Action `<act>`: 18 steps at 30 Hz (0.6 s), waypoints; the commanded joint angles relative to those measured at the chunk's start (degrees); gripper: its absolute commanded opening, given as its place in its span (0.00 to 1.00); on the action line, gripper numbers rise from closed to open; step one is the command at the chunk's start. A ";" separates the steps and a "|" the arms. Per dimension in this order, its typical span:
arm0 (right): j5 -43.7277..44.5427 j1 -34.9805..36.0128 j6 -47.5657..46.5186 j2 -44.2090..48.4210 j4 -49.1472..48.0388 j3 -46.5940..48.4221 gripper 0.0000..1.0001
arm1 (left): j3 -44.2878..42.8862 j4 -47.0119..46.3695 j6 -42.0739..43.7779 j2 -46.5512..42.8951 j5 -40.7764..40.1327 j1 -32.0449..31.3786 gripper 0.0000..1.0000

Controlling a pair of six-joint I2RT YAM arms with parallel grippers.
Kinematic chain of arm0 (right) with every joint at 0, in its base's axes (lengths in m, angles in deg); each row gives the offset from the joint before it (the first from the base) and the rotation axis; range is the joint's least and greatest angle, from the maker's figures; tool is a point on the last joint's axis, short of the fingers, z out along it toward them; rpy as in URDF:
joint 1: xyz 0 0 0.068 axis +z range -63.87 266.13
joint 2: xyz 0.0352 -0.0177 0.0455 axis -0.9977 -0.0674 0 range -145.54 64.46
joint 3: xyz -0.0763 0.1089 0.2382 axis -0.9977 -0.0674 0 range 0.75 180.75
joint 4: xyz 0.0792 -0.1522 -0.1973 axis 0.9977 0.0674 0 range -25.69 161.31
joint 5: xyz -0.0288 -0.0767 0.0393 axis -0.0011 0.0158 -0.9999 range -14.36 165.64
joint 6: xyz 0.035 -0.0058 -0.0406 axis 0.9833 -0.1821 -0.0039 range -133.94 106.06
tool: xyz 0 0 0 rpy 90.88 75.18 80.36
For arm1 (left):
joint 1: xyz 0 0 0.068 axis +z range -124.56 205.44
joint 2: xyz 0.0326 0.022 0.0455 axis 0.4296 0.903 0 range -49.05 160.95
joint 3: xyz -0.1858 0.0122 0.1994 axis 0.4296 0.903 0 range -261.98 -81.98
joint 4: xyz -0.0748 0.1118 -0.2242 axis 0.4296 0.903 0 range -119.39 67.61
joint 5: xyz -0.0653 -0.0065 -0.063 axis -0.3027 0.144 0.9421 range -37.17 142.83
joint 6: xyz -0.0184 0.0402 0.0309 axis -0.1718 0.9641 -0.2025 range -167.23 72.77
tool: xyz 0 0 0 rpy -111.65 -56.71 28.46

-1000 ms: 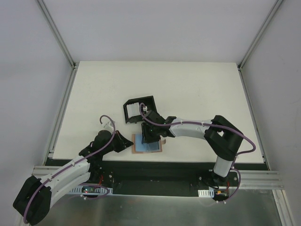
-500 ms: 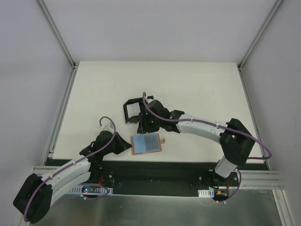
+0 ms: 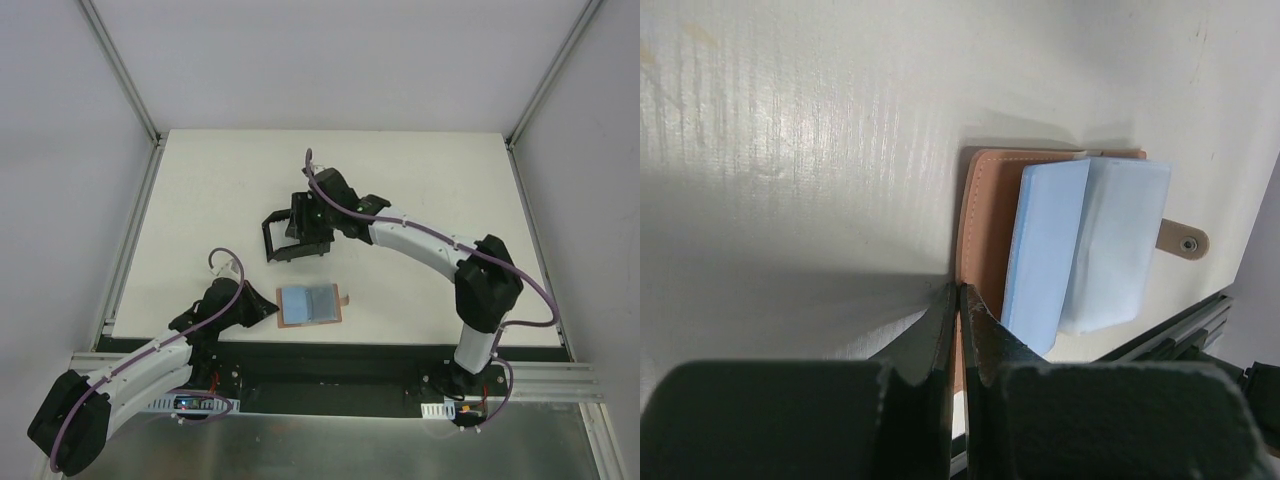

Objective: Put the credit cards into the card holder
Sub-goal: Pick up the credit card from the storage box.

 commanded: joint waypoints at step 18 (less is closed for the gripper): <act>-8.84 -7.04 -1.30 -18.51 5.65 18.13 0.60 | -2.88 2.43 1.19 0.93 -3.96 0.43 0.00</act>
